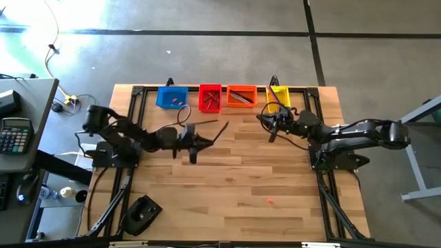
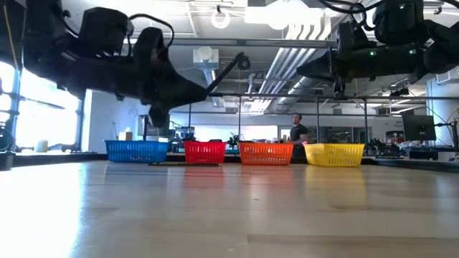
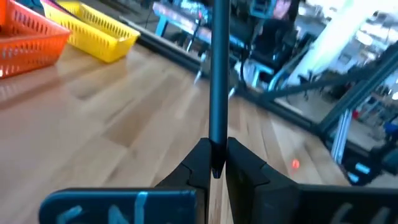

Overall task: Sort crayons/erasers/pens/pencils in bins
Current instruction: Put the black pen into the orange bin

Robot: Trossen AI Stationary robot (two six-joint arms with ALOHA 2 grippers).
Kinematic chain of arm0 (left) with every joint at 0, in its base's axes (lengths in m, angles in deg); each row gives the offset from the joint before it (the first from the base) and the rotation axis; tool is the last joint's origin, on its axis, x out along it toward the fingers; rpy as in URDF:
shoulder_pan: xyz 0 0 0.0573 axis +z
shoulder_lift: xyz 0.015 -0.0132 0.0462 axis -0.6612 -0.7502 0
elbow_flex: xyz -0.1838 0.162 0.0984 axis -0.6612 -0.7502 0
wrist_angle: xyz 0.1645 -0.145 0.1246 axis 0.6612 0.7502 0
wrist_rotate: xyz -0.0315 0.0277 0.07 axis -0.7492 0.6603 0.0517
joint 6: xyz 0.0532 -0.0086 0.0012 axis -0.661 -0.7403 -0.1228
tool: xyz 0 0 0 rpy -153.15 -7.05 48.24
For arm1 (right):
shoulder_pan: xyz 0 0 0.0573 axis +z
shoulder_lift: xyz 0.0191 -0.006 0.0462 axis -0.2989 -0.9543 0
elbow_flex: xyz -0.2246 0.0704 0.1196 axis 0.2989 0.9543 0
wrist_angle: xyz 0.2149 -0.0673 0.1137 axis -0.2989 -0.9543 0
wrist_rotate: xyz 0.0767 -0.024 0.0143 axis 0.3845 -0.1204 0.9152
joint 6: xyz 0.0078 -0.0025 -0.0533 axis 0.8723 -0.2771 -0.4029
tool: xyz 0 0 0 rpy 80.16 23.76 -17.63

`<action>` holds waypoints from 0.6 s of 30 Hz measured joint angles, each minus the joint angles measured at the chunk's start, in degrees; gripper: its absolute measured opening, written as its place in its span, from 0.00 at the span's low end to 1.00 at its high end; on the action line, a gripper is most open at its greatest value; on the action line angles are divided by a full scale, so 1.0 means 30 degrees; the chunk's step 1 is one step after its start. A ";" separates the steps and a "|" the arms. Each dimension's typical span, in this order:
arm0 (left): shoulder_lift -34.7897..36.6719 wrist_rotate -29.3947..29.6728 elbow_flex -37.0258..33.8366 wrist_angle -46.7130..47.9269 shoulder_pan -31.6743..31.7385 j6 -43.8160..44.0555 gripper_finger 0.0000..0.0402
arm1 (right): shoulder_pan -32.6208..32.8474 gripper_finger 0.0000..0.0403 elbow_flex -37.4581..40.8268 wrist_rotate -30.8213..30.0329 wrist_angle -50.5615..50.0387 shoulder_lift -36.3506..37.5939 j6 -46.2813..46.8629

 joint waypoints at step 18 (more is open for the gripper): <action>-0.1314 -0.0180 0.1252 -0.2510 0.1527 0.0180 0.04 | 0.2845 0.36 -0.4143 -0.2487 0.2584 -0.7552 0.3599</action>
